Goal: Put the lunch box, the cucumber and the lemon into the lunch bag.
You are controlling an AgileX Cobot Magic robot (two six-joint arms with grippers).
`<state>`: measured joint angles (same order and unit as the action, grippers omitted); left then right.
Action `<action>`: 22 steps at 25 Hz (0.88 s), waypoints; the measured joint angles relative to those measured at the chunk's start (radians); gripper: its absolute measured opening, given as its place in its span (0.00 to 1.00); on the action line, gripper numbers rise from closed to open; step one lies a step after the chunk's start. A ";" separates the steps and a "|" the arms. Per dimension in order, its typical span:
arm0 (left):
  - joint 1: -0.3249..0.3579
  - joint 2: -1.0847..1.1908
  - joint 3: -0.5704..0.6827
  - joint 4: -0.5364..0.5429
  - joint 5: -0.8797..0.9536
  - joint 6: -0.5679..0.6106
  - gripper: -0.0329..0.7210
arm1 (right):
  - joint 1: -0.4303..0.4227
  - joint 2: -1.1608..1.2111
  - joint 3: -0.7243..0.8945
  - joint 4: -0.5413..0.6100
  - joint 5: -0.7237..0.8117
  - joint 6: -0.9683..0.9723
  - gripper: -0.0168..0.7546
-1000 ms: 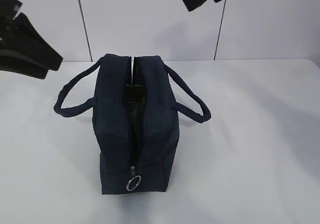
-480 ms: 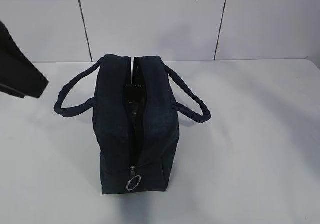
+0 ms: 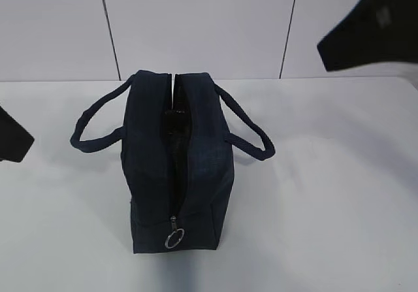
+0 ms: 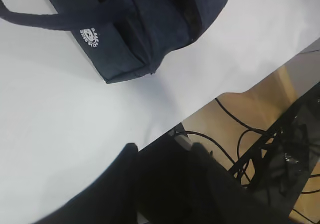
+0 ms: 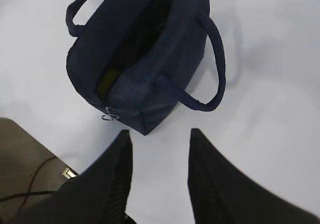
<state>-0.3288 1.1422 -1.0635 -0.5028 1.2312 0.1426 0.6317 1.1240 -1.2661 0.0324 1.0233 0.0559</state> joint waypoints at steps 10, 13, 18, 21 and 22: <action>0.000 -0.184 0.088 0.052 0.005 -0.021 0.37 | 0.000 -0.242 0.476 0.032 -0.346 0.009 0.37; 0.000 -0.238 0.122 0.060 0.007 -0.021 0.36 | 0.000 -0.250 0.567 0.040 -0.393 0.009 0.37; 0.000 -0.307 0.166 0.062 0.012 -0.021 0.36 | 0.002 -0.232 0.655 0.048 -0.453 0.009 0.37; 0.000 -0.336 0.200 0.062 0.015 -0.021 0.36 | 0.009 -0.227 0.709 0.058 -0.542 -0.004 0.37; 0.000 -0.340 0.210 0.062 0.015 -0.023 0.35 | 0.016 -0.227 0.732 0.066 -0.573 -0.004 0.37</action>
<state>-0.3288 0.8018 -0.8537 -0.4406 1.2467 0.1198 0.6473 0.8969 -0.5343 0.0983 0.4499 0.0524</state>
